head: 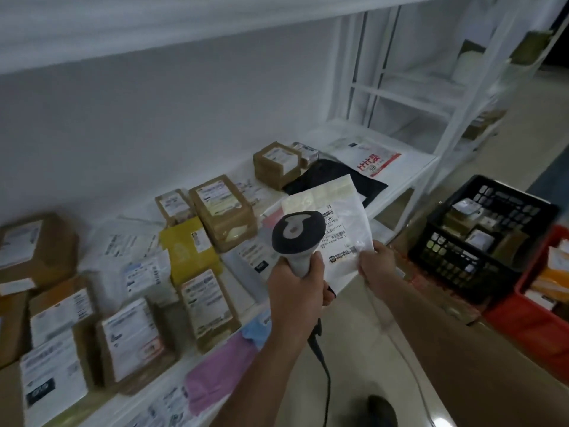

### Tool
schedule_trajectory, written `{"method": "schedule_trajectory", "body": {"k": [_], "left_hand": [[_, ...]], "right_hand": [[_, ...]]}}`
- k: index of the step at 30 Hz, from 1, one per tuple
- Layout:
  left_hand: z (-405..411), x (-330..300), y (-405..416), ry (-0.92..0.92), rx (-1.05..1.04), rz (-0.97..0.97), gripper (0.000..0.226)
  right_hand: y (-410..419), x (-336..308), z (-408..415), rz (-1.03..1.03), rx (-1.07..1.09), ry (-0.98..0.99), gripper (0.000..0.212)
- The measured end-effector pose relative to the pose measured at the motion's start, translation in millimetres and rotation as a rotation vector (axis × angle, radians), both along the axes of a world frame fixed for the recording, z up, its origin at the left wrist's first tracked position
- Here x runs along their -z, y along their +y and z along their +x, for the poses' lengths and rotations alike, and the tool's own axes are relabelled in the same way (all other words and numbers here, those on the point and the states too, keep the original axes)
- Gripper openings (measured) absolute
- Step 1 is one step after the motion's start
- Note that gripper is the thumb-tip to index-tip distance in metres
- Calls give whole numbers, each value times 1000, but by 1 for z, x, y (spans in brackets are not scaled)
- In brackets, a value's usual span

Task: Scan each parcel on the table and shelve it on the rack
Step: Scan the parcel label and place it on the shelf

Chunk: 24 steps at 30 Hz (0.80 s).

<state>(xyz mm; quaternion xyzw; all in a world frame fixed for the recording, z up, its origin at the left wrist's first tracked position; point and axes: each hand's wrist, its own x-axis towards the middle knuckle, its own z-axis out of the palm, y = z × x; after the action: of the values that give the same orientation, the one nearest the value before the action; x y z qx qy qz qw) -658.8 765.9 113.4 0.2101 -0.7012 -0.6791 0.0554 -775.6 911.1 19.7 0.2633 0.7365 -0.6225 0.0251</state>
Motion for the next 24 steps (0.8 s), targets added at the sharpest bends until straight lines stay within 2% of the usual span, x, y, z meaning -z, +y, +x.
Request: {"method": "schedule_trajectory", "body": {"k": [6, 10, 15, 24], "left_hand": [[-85, 11, 78, -7, -148, 59, 35], [-129, 19, 137, -56, -175, 68, 30], [-172, 29, 187, -105, -175, 47, 27], [-227, 41, 222, -138, -49, 3, 27]], "right_hand": [[56, 10, -98, 6, -124, -4, 33], [115, 16, -144, 48, -182, -54, 36], [175, 27, -197, 59, -40, -94, 35], [233, 33, -250, 124, 153, -81, 36]]}}
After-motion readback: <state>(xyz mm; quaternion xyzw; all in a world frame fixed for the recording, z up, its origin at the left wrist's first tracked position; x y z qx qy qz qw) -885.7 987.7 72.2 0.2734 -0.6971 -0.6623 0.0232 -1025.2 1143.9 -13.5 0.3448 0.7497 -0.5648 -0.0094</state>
